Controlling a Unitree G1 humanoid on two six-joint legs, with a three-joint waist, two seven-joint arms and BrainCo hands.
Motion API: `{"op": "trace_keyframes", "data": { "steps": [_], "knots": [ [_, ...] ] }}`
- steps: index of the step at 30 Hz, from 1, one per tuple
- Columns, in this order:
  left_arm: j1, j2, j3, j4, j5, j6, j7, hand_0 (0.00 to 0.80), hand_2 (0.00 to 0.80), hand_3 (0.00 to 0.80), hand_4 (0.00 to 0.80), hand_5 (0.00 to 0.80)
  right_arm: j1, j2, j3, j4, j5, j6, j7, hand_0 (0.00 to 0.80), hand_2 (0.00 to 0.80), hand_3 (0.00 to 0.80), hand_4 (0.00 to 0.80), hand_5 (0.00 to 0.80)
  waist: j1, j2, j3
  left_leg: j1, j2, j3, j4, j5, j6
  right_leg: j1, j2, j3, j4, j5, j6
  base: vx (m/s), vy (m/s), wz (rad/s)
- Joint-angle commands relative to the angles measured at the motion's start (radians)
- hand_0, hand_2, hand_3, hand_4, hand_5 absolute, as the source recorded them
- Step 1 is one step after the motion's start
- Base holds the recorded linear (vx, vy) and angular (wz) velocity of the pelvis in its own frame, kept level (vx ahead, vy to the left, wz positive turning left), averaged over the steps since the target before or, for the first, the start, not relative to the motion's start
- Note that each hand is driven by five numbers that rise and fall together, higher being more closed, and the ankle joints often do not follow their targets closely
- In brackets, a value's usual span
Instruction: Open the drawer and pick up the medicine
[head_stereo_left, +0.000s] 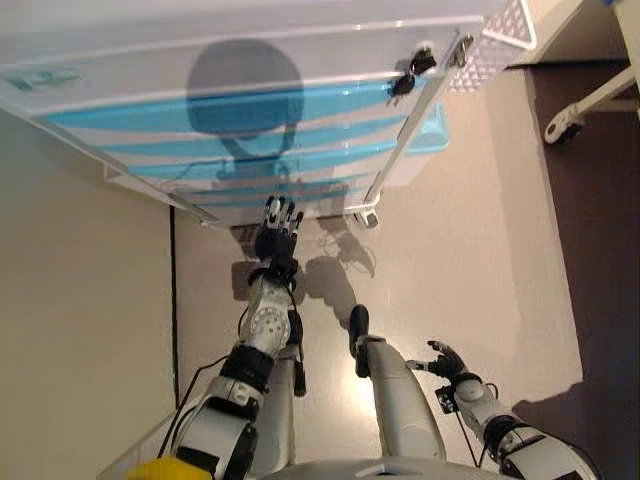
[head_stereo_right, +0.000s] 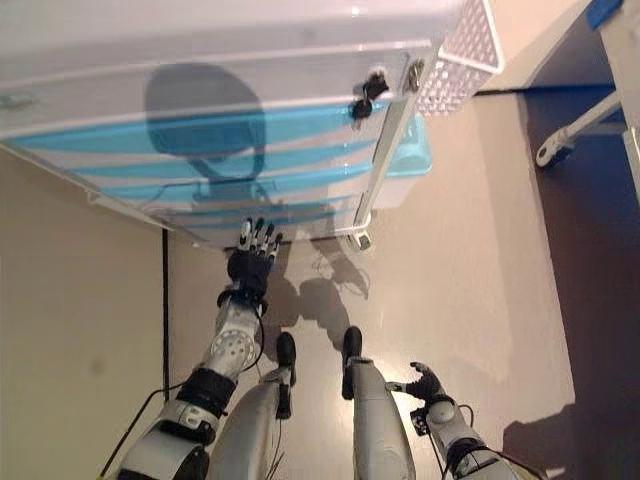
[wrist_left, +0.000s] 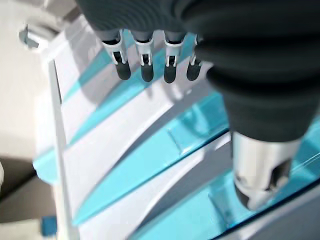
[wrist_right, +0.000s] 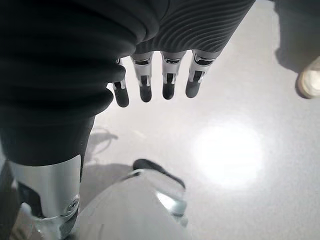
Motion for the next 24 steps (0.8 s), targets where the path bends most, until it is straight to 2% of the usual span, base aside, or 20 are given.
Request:
{"op": "trace_keyframes", "data": {
  "steps": [1,9,17,24],
  "knots": [
    [-0.008,-0.033,-0.008,-0.100,-0.042,-0.054,0.002,0.000,0.000,0.000,0.000,0.000,0.052,-0.042,0.019,-0.002,0.037,-0.015,-0.030,0.000,0.000,0.000,0.000,0.000,-0.010,0.022,-0.058,-0.064,-0.027,-0.014,0.092,-0.069,0.044,0.002,0.017,-0.004,-0.007,0.039,0.044,0.022,-0.064,0.02],
    [-0.095,-0.035,0.014,-0.090,-0.098,-0.088,0.017,0.000,0.000,0.000,0.000,0.000,0.060,-0.051,0.020,-0.011,0.053,-0.031,-0.032,0.000,0.000,0.000,0.000,0.000,-0.024,0.037,-0.074,-0.141,-0.010,-0.014,0.154,-0.094,0.037,-0.086,0.025,-0.001,0.048,0.028,0.037,-0.006,-0.014,0.02],
    [-0.149,-0.020,0.034,-0.079,-0.118,-0.096,-0.008,0.000,0.000,0.000,0.000,0.000,0.070,-0.053,0.022,0.004,0.063,-0.042,-0.011,0.000,0.000,0.000,0.000,0.000,-0.031,0.036,-0.095,-0.170,-0.003,-0.006,0.150,-0.096,0.039,-0.120,0.038,0.011,0.030,0.040,0.036,-0.010,0.001,-0.03],
    [-0.194,0.025,0.069,-0.074,-0.124,-0.112,-0.026,0.000,0.000,0.000,0.000,0.000,0.084,-0.059,0.027,0.024,0.052,-0.046,0.016,0.000,0.000,0.000,0.000,0.000,-0.042,0.030,-0.106,-0.176,0.008,0.001,0.137,-0.094,0.038,-0.123,0.045,0.015,-0.002,0.058,0.041,0.004,-0.004,-0.05]
  ]
}}
